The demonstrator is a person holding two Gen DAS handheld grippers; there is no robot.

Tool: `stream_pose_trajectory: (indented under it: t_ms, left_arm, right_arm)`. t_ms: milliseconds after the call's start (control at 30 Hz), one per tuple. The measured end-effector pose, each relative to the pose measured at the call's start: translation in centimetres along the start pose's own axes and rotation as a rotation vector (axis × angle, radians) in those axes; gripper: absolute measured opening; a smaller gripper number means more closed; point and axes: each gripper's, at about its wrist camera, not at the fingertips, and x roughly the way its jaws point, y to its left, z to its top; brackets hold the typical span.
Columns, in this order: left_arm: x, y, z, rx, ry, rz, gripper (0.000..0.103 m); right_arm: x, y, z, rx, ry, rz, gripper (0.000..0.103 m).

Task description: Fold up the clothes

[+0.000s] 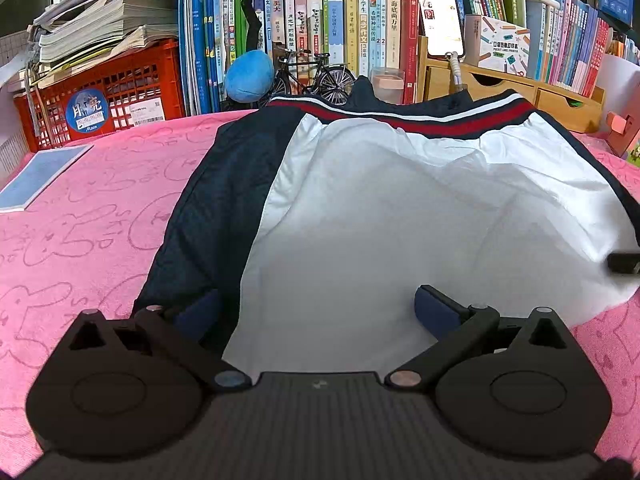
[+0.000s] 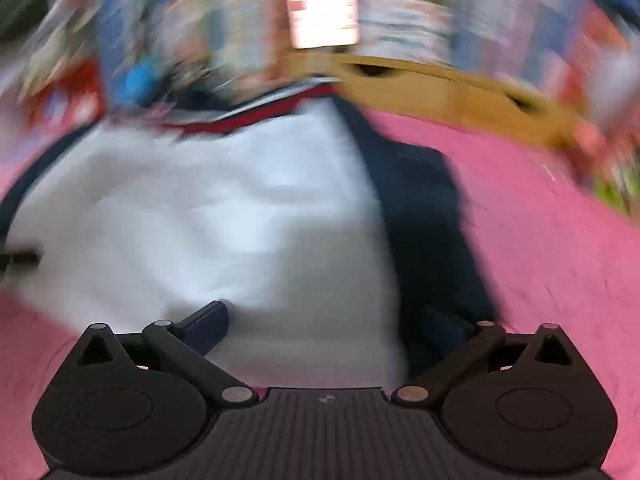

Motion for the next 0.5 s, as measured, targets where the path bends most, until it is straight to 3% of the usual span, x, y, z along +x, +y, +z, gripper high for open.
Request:
stream_pose_trajectory:
  t_ms: [33, 67, 200, 400, 500]
  left_arm:
    - [0.0, 0.0, 0.0, 0.0, 0.0, 0.0, 0.103]
    - [0.0, 0.0, 0.0, 0.001, 0.0, 0.0, 0.103]
    - [0.0, 0.0, -0.1, 0.001, -0.001, 0.001, 0.103]
    - [0.0, -0.1, 0.0, 0.001, -0.001, 0.002, 0.103]
    - [0.0, 0.0, 0.0, 0.001, -0.002, 0.001, 0.103]
  right_arm:
    - [-0.5, -0.6, 0.0, 0.004, -0.006, 0.006, 0.086]
    - [-1.0, -0.4, 0.0, -0.011, -0.007, -0.015, 0.084]
    - [-3.1, 0.7, -0.1, -0.057, -0.028, -0.065, 0.089]
    - [-2.5, 4.4, 1.3, -0.041, -0.079, 0.113, 0.094]
    - [-0.5, 8.0, 1.7, -0.096, -0.049, 0.105, 0.097]
